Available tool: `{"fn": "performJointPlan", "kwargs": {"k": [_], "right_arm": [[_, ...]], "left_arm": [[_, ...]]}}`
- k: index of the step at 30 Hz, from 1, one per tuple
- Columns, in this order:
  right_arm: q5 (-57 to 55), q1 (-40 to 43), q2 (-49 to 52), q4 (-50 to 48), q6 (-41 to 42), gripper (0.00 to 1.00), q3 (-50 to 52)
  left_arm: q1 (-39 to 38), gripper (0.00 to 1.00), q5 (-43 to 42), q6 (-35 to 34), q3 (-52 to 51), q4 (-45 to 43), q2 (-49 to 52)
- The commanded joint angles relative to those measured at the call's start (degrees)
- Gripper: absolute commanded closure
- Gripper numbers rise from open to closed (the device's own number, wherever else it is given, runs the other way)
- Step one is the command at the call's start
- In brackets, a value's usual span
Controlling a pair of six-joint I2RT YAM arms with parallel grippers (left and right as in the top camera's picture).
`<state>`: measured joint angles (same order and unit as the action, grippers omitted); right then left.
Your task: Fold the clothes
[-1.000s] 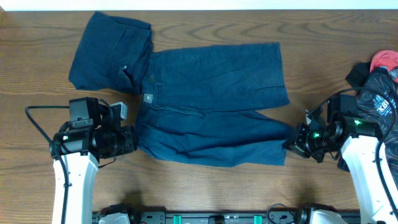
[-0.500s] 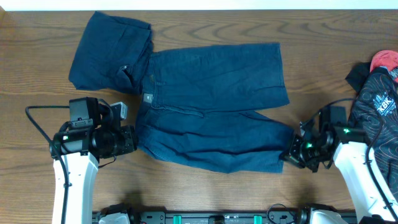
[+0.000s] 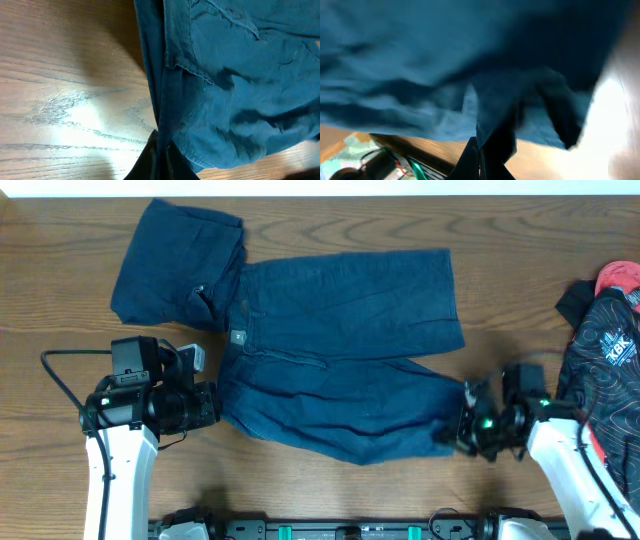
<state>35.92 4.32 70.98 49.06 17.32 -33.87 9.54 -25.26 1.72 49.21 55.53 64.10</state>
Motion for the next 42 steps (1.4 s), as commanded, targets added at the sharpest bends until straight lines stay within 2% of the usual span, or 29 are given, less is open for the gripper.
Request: {"fn": "performJointPlan", "kwargs": {"k": [1, 9, 14, 19, 24, 29, 35, 42], "right_arm": [[6.6, 1.33, -3.72, -0.46, -5.05, 0.99, -8.74], [4.09, 6.43, -7.89, 4.39, -4.07, 0.99, -25.05], [2.4, 8.35, -8.13, 9.38, -4.15, 0.99, -27.21], [-5.44, 9.64, -8.83, 13.25, -4.09, 0.99, -27.23], [-6.19, 12.85, -11.76, 16.63, -4.09, 0.99, -30.08], [-6.58, 16.15, -13.6, 20.48, -2.49, 0.99, -38.14], [-6.19, 15.02, -11.34, 15.23, -0.11, 0.99, -40.26], [-4.37, 11.78, -1.2, 2.21, 3.37, 0.99, -40.24]], "left_arm": [[0.0, 0.94, 0.13, -0.09, 1.07, 0.24, 0.17], [-1.36, 0.94, -6.08, -0.02, 1.25, 1.46, -1.86], [-4.17, 0.94, -6.01, -0.04, 2.32, 2.54, -6.32], [-6.16, 0.94, -6.01, -0.5, 3.93, 3.87, -11.23], [-7.87, 0.94, -6.01, -0.48, 6.88, 11.23, -15.43], [-9.14, 0.94, -5.55, -1.57, 11.54, 15.85, -18.36], [-9.14, 0.94, -3.41, -2.86, 12.52, 14.71, -16.74], [-9.14, 0.94, -1.68, -3.19, 10.78, 11.85, -6.95]]}}
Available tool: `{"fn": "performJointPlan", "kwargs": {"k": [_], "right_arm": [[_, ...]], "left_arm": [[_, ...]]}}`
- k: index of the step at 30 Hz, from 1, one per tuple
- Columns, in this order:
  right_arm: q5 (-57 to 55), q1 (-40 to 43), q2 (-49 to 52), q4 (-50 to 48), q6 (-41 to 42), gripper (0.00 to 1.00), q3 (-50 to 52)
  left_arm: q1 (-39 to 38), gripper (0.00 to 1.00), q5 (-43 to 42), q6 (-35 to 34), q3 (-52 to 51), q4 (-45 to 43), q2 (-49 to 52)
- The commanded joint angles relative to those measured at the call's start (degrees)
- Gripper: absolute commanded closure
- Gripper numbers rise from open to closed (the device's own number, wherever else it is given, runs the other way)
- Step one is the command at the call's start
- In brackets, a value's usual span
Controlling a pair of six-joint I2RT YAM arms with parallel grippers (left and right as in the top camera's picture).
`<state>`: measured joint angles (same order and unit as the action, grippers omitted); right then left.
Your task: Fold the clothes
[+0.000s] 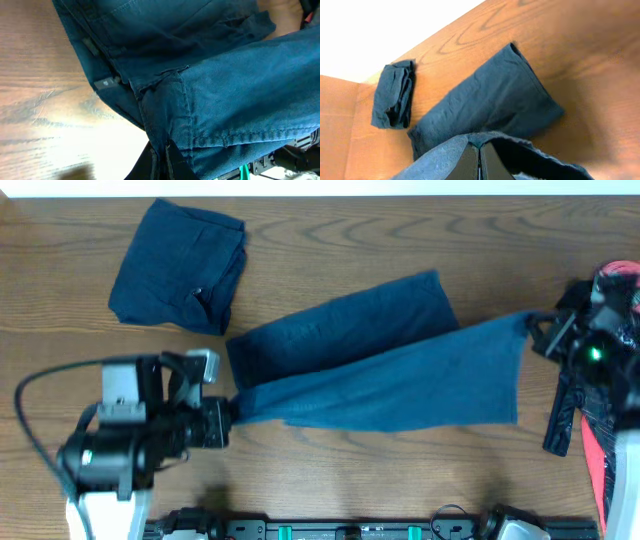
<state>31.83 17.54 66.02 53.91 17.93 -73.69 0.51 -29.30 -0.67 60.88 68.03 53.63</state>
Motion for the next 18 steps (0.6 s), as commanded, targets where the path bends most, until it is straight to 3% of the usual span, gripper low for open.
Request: {"fn": "performJointPlan", "kwargs": {"k": [1, 6, 12, 18], "right_arm": [[-0.28, -2.12, 5.49, -4.28, 3.21, 0.99, -0.42], [-0.22, -6.14, 15.56, -15.76, 3.98, 0.99, -0.44], [-0.09, -9.14, 26.1, -30.14, 6.01, 0.99, -0.44], [-0.09, -10.23, 33.2, -38.21, 8.44, 0.99, -0.44]], "left_arm": [[-0.11, 0.94, 2.36, -0.96, -1.16, -1.14, 5.35], [-0.11, 0.94, 3.04, -0.96, -1.22, -5.7, 15.19], [-0.11, 0.94, 5.4, -0.94, -1.22, -17.79, 25.0], [-0.11, 0.94, 9.31, -0.98, -1.22, -26.49, 32.26]]}}
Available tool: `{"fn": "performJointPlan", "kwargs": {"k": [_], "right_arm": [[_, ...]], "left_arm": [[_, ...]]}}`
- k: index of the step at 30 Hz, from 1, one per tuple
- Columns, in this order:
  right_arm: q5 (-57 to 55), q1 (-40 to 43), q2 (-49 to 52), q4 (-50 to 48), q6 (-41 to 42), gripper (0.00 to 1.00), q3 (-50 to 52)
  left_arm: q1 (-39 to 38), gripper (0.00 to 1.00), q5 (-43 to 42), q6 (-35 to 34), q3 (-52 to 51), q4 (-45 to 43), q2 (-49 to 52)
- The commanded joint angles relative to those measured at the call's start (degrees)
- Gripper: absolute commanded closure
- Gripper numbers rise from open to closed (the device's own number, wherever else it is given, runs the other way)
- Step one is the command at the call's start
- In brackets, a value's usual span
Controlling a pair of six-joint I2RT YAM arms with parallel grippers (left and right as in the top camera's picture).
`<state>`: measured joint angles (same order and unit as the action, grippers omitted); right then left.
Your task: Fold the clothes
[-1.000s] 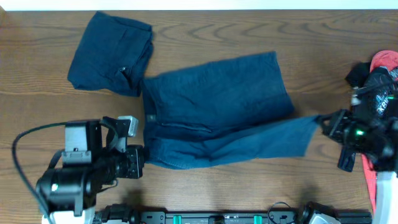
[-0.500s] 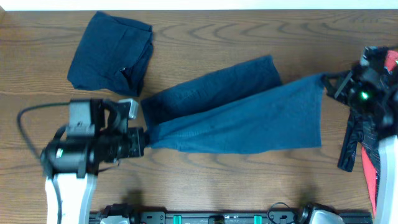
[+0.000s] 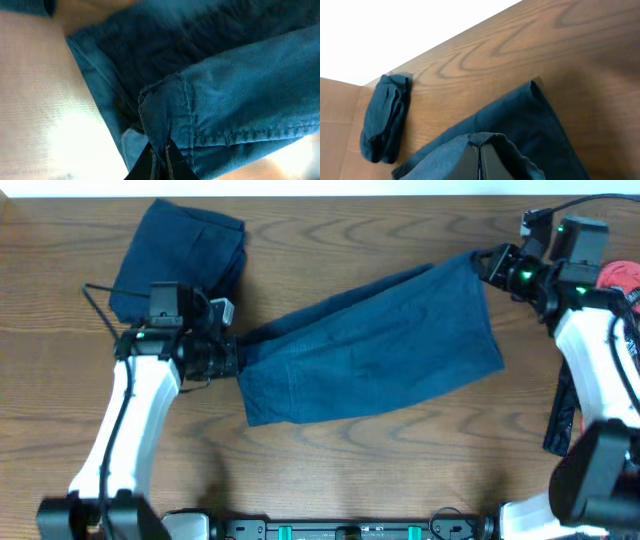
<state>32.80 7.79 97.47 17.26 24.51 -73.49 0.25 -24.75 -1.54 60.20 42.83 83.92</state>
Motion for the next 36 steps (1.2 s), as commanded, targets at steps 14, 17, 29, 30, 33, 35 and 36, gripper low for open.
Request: {"fn": "performJointPlan", "kwargs": {"k": [14, 17, 29, 30, 33, 35, 36], "right_arm": [[-1.73, -1.11, 10.99, -3.39, 1.53, 0.99, -0.63], [-1.73, -1.11, 11.3, -3.8, 0.9, 0.86, -0.61], [-1.03, 3.1, 9.14, 11.32, -11.52, 0.54, -0.63], [-0.98, 2.82, 9.14, 13.22, -12.74, 0.55, -0.63], [-0.15, 1.16, 9.14, 16.17, -17.29, 0.56, -0.63], [-0.13, -0.26, 9.14, 17.22, -19.8, 0.57, -0.63], [-0.15, -1.01, 9.14, 17.57, -21.03, 0.6, -0.63]], "left_arm": [[0.15, 0.93, 15.1, -0.39, -0.55, -12.39, 10.25], [0.15, 0.83, 17.29, -0.55, -0.5, -13.44, 10.25], [0.35, 0.28, 12.39, -0.92, 1.4, -4.76, 4.61], [0.28, 0.28, 9.6, -0.92, 1.38, -4.13, 4.59], [-0.33, 0.28, 4.31, -0.42, 0.52, -3.56, 4.83], [-0.7, 0.27, 5.64, 0.68, -0.26, -4.42, 4.96], [-0.72, 0.27, 6.95, 0.85, -0.44, -4.96, 5.22]]}}
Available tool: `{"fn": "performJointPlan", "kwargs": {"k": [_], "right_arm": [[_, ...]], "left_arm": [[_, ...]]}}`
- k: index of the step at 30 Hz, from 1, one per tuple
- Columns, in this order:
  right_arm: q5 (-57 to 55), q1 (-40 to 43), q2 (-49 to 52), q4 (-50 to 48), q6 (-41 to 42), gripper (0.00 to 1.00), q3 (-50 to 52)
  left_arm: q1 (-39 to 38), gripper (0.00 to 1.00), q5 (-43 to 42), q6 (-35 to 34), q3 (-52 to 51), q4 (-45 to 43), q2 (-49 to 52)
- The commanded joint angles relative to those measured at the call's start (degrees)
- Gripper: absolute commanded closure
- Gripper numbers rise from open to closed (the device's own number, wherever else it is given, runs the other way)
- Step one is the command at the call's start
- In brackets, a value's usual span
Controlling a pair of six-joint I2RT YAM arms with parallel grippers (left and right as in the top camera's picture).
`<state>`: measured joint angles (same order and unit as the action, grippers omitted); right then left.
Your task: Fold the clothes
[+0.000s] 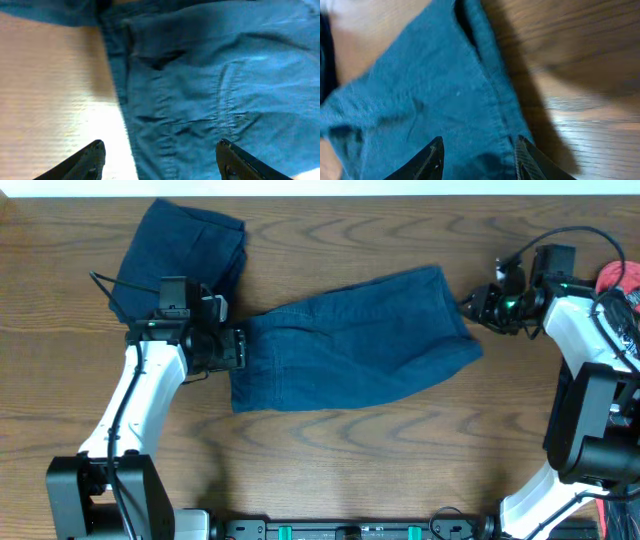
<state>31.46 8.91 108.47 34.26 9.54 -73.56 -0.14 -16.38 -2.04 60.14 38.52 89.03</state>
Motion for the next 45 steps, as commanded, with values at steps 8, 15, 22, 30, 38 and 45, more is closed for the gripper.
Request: {"fn": "performJointPlan", "kwargs": {"k": [8, 15, 22, 30, 38, 45], "right_arm": [[-0.17, -6.23, -1.86, 0.07, -8.98, 0.75, -0.52], [-4.98, -7.28, -1.7, 0.33, -1.92, 0.96, 2.56], [-18.64, -7.34, -1.62, -0.96, 9.55, 0.96, 12.13], [-29.55, -4.61, -1.77, 1.46, 20.15, 0.99, 16.81], [-24.68, 1.25, -7.54, 6.99, 21.35, 0.99, 16.35], [-8.79, 1.36, -22.64, -2.6, 5.38, 0.98, 16.17]], "left_arm": [[-0.63, 0.55, -4.11, 6.03, -0.42, -7.13, 5.33], [-3.13, 0.94, -10.99, 7.58, -0.42, -11.45, 15.32], [-3.26, 0.94, 1.16, 2.12, -0.39, -8.72, 17.97], [-2.43, 0.94, 5.33, 1.92, 0.61, -4.44, 17.9], [-1.6, 0.85, 1.22, 2.01, 3.17, 1.81, 11.47], [-3.15, 0.6, -15.47, 1.7, 3.08, 5.7, 2.19]]}}
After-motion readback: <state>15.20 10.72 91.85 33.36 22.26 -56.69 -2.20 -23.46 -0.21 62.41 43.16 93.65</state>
